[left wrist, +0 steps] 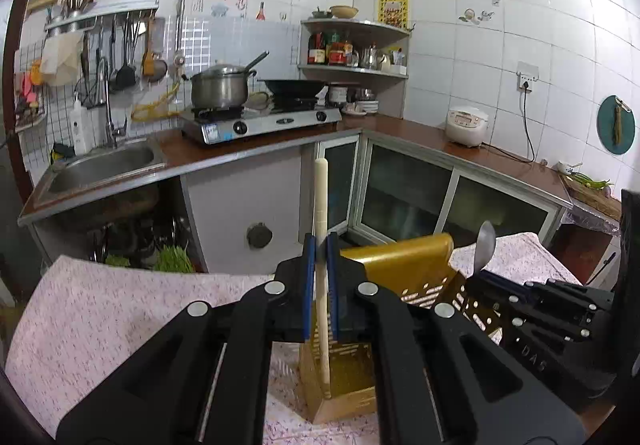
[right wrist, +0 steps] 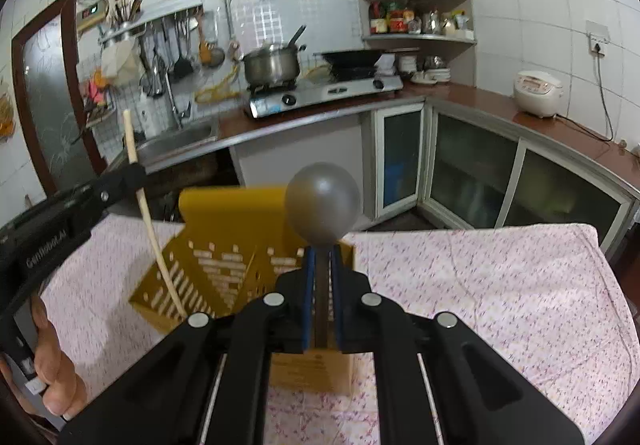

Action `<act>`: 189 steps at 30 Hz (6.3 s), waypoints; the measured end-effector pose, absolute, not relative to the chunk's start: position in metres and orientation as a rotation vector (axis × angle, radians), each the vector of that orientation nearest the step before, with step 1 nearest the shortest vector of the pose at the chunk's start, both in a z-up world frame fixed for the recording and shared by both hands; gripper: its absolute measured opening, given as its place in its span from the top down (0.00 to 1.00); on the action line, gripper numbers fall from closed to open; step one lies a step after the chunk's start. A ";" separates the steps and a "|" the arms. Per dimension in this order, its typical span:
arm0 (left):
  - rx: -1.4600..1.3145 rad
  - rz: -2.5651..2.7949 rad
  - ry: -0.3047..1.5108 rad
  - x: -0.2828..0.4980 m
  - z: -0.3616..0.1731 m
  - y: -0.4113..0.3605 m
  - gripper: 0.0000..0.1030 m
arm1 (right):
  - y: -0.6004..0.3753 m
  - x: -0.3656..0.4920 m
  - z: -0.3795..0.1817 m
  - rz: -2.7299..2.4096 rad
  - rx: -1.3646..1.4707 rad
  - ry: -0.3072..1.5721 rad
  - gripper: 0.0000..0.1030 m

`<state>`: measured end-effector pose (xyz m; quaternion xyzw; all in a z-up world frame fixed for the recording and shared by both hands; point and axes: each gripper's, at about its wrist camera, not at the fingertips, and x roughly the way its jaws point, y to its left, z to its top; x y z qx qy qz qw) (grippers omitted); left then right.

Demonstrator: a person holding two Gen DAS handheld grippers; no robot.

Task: Organize utensils
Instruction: 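Drop the chopstick into the yellow holder with the left tool while the right tool drops the grey spoon in, then grasp the light-blue spoon with the right tool while the left tool grasps the frog-handled fork, then lift the blue spoon with the right tool while the left tool lifts the green fork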

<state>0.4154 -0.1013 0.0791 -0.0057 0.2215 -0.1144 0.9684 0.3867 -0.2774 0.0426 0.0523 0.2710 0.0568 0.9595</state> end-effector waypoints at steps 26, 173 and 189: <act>0.012 -0.190 0.802 0.303 0.059 -0.031 0.05 | -0.333 0.260 0.020 -0.019 0.205 0.857 0.51; -0.012 -0.168 0.799 0.333 0.061 -0.005 0.88 | -0.322 0.345 -0.058 -0.041 0.151 0.992 0.43; 0.003 -0.182 0.788 0.334 0.067 -0.018 0.88 | -0.338 0.334 -0.038 -0.047 0.190 0.926 0.68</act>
